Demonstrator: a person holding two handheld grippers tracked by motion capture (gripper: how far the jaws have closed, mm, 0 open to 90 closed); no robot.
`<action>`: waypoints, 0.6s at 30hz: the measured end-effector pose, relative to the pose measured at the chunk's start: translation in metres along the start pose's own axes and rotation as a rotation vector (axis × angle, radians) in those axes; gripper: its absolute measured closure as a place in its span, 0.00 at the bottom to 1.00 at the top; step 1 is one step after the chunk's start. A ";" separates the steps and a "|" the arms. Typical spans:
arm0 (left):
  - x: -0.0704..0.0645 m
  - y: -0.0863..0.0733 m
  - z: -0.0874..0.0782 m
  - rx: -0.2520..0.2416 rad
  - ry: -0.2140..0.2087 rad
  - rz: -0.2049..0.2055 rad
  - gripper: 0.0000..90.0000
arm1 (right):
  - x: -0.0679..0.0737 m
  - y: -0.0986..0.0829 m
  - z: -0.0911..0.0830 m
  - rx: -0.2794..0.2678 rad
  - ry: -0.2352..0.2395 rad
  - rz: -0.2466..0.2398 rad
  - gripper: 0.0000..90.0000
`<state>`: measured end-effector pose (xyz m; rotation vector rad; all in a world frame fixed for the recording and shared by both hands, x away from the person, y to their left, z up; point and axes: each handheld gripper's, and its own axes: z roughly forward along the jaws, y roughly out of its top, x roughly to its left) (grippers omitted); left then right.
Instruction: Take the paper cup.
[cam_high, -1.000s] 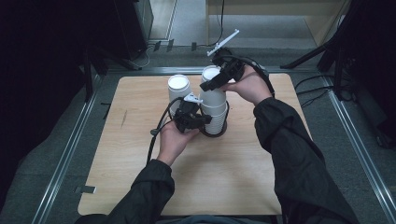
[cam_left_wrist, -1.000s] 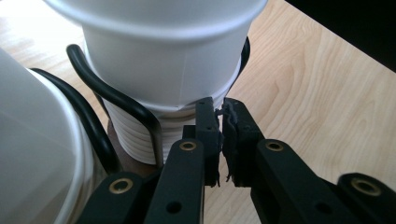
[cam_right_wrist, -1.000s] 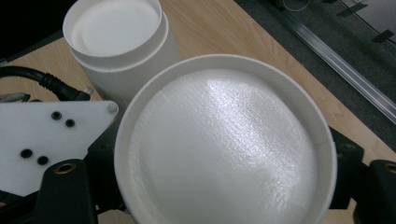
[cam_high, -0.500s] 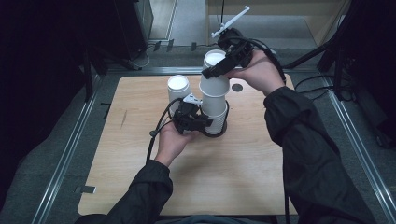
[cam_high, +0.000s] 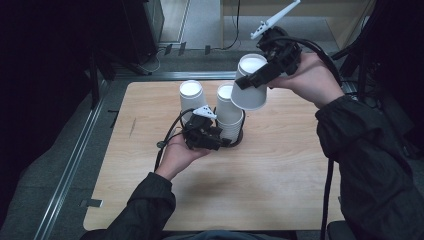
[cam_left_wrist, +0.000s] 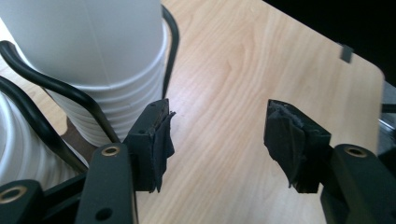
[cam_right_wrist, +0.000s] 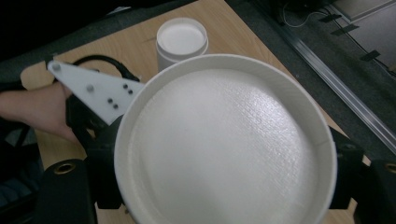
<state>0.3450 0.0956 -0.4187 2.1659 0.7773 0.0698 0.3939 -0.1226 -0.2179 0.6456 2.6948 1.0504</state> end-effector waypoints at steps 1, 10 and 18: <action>-0.002 -0.001 -0.004 -0.005 -0.032 -0.010 0.44 | 0.005 -0.012 -0.003 0.009 -0.016 -0.025 0.26; -0.013 -0.007 -0.019 -0.027 -0.078 0.012 0.41 | 0.013 -0.053 -0.002 0.007 0.027 0.003 0.26; -0.012 -0.020 -0.018 -0.020 -0.121 0.023 0.42 | 0.014 -0.093 0.019 0.023 0.063 0.046 0.26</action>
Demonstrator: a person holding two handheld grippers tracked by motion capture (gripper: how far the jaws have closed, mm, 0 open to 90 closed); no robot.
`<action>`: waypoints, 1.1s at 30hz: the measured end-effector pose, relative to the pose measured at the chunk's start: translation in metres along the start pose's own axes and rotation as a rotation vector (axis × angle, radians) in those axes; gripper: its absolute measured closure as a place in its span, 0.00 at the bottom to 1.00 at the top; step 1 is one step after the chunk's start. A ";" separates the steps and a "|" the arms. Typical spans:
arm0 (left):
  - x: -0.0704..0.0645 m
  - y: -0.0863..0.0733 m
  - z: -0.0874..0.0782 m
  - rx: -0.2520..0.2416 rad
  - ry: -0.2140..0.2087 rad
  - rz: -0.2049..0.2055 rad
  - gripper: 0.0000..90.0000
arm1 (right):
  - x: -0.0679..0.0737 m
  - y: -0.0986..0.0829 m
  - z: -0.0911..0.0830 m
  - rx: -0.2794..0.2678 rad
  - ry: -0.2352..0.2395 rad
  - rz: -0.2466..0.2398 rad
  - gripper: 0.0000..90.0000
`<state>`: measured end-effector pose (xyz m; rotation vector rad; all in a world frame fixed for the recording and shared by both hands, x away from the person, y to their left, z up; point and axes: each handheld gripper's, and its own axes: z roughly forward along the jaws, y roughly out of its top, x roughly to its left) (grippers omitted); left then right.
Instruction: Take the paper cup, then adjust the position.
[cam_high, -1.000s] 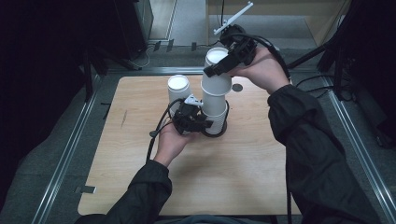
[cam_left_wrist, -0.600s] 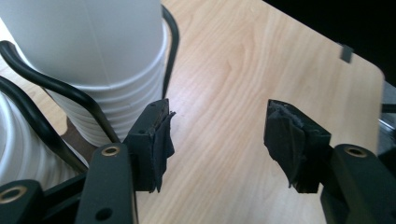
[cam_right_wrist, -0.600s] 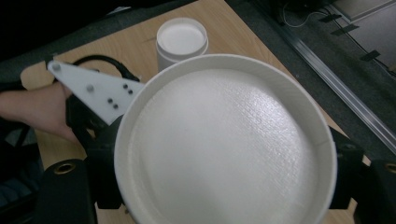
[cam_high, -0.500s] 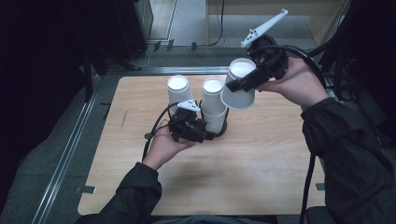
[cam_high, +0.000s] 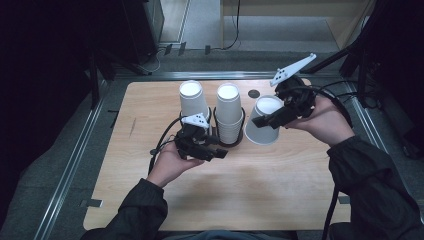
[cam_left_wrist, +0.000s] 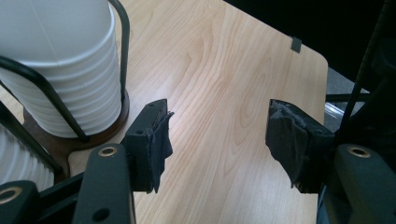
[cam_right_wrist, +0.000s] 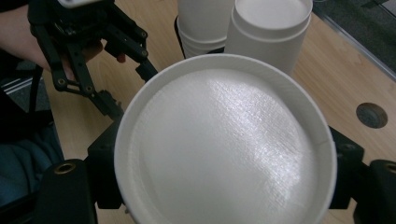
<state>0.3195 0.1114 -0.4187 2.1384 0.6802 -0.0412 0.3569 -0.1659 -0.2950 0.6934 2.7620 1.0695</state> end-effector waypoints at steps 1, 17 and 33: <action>-0.001 -0.003 0.001 0.006 0.000 -0.001 0.38 | 0.000 -0.008 0.005 0.006 -0.003 0.000 0.26; 0.009 -0.026 0.007 0.001 -0.061 0.067 0.38 | 0.003 -0.057 0.055 0.010 0.019 0.029 0.26; 0.027 -0.038 0.019 0.047 -0.053 0.045 0.19 | 0.002 -0.089 0.105 0.001 0.052 0.050 0.26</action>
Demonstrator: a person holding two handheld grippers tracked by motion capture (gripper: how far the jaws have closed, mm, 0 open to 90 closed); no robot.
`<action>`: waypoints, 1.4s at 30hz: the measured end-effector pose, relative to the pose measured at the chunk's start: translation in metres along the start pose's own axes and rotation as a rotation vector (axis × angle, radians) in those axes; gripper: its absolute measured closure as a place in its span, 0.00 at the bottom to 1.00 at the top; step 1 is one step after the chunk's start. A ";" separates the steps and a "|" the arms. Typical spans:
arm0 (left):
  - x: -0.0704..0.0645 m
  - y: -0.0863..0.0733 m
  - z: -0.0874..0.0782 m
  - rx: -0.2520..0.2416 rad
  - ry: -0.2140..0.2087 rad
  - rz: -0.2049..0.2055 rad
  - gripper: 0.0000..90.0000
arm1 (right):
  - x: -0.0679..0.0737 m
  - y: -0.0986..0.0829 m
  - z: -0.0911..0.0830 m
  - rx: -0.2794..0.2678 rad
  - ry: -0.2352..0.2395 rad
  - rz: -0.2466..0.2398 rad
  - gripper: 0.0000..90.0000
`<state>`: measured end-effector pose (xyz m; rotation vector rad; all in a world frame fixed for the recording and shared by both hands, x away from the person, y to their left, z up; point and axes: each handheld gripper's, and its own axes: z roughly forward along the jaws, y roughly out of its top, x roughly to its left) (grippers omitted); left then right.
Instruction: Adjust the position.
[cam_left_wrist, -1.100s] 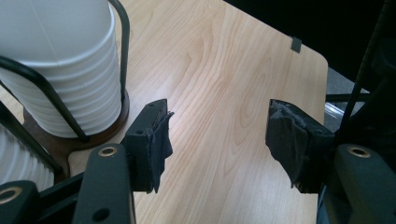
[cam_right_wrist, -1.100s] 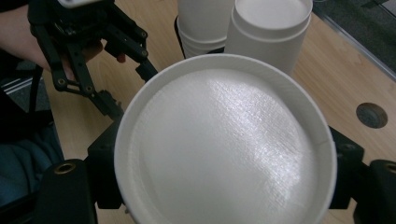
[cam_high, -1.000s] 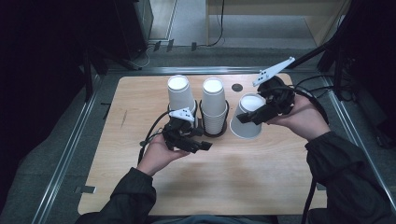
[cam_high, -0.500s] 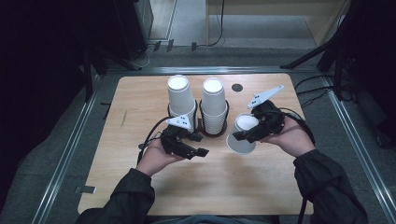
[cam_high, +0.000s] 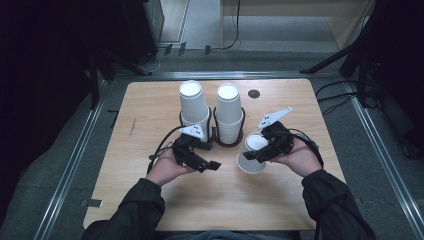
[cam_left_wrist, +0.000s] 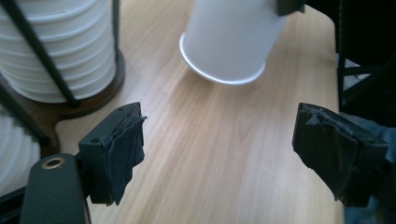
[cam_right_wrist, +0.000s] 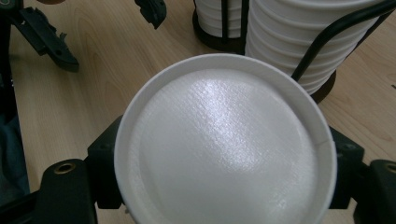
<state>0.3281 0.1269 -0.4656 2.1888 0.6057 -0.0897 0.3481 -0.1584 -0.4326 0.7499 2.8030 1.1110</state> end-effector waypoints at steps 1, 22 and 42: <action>0.001 -0.001 0.000 0.002 0.003 0.006 0.19 | 0.000 -0.001 0.002 -0.006 0.001 -0.002 0.26; -0.014 0.002 0.034 0.040 0.003 0.099 0.13 | 0.015 0.004 0.010 -0.121 0.121 -0.006 0.26; -0.026 0.006 0.036 -0.050 -0.069 0.114 0.03 | 0.035 0.023 0.010 -0.193 0.208 -0.040 0.26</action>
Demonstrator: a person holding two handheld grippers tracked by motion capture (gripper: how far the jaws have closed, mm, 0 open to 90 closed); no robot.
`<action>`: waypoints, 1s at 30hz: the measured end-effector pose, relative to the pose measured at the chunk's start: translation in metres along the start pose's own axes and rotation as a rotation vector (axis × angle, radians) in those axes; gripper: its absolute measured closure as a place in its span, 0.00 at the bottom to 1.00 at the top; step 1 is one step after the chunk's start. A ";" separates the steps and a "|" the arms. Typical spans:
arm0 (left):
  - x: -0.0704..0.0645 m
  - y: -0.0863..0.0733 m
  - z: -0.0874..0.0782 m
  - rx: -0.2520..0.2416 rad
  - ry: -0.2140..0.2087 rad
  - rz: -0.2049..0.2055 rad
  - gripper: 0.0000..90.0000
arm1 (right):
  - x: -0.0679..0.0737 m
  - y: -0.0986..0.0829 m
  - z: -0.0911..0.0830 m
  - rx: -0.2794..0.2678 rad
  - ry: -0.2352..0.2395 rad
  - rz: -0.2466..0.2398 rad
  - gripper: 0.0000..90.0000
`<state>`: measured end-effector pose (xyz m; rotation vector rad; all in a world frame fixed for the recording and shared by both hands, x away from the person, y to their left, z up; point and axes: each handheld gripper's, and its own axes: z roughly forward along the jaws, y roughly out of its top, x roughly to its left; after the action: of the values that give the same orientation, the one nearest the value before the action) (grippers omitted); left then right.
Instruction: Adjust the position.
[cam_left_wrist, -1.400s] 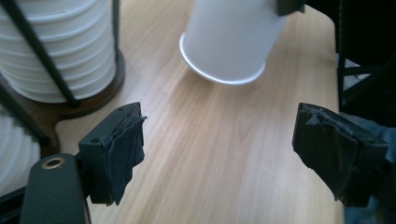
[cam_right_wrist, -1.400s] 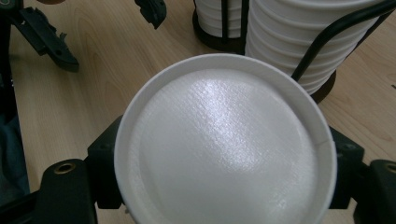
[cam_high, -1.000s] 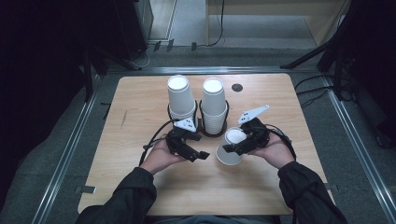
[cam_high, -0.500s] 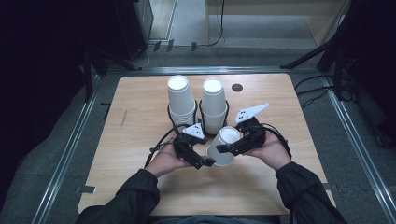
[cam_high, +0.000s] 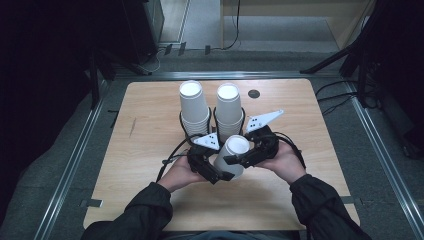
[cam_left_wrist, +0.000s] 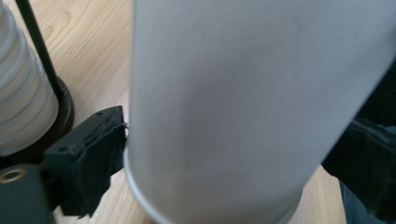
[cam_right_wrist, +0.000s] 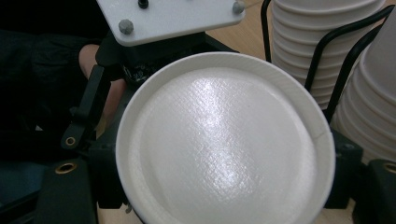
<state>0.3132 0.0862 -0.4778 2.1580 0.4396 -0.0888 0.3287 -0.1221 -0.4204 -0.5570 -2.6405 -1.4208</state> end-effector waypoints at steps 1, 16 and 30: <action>-0.001 0.000 0.000 -0.002 -0.002 0.005 0.03 | 0.001 0.000 0.000 -0.002 0.001 0.001 0.26; -0.006 0.007 -0.014 -0.059 0.032 0.047 0.20 | -0.002 0.002 -0.013 -0.101 0.055 0.034 0.25; 0.008 0.007 -0.031 0.057 0.032 0.004 0.21 | -0.006 -0.010 -0.019 -0.031 0.004 -0.050 0.18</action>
<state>0.3203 0.1090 -0.4557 2.2190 0.4560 -0.0646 0.3289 -0.1447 -0.4194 -0.4938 -2.6524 -1.4771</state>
